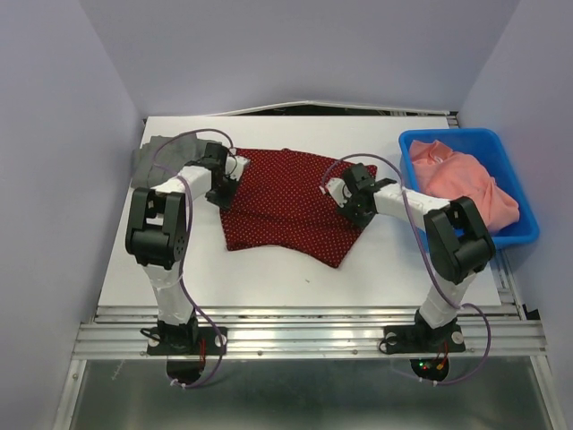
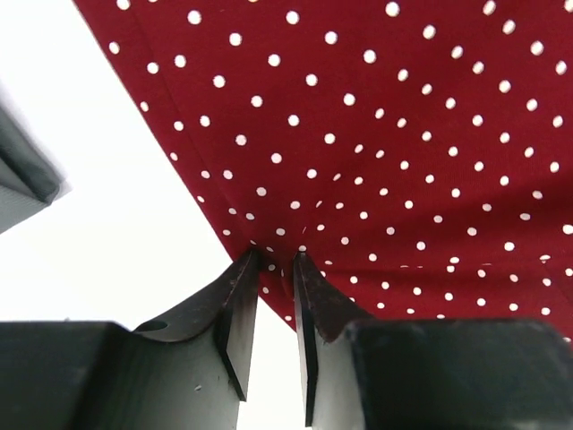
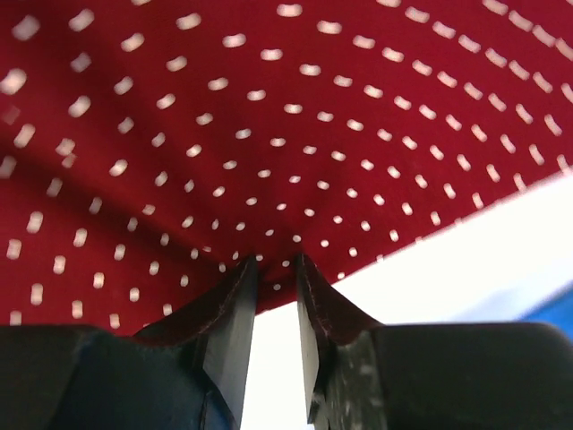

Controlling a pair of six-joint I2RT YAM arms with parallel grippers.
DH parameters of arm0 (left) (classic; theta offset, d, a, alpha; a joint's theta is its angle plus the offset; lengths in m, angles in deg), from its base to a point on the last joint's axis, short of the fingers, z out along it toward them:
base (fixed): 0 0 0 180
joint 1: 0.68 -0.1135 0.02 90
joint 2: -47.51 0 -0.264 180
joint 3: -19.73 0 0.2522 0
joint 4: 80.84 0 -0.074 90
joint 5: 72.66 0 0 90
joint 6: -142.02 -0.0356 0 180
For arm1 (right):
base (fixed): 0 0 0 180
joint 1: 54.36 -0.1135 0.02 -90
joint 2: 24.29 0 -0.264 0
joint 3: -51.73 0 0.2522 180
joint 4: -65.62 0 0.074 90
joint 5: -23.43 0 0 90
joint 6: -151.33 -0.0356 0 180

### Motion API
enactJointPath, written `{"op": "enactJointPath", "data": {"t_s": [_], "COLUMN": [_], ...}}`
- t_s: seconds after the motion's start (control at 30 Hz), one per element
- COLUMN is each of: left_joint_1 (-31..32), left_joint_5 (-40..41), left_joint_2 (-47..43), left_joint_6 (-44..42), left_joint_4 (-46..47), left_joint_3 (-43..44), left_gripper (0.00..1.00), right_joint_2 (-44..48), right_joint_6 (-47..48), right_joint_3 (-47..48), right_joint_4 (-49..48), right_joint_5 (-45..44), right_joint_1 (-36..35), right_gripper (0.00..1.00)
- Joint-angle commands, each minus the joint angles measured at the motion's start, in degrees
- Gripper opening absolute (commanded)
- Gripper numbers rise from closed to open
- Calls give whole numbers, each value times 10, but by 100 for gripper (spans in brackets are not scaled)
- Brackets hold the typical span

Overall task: Fold and stack the skirts
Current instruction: Flatten the skirt out

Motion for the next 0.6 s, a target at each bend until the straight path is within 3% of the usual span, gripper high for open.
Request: {"op": "enactJointPath", "data": {"t_s": [0.0,0.13,0.27,0.37,0.57], "left_joint_1": [-1,-1,0,0,5], "left_joint_5": [-8,-75,-132,-123,-90], "left_joint_2": [-5,-59,-86,-42,97], "left_joint_6": [-45,-77,-81,-50,-2], "left_joint_4": [-48,-71,-82,-79,-65], "left_joint_3": [22,52,122,203,347], "left_gripper": [31,42,53,53,50], "right_joint_2": [36,84,66,16,-70], "right_joint_6": [13,-19,-38,-27,2], "right_joint_3": [-29,59,166,216,218], "right_joint_4": [151,158,136,125,72], "right_joint_5": [84,92,79,58,21], "right_joint_1": [-16,-16,5,19,65], "right_gripper": [31,39,43,42,37]}}
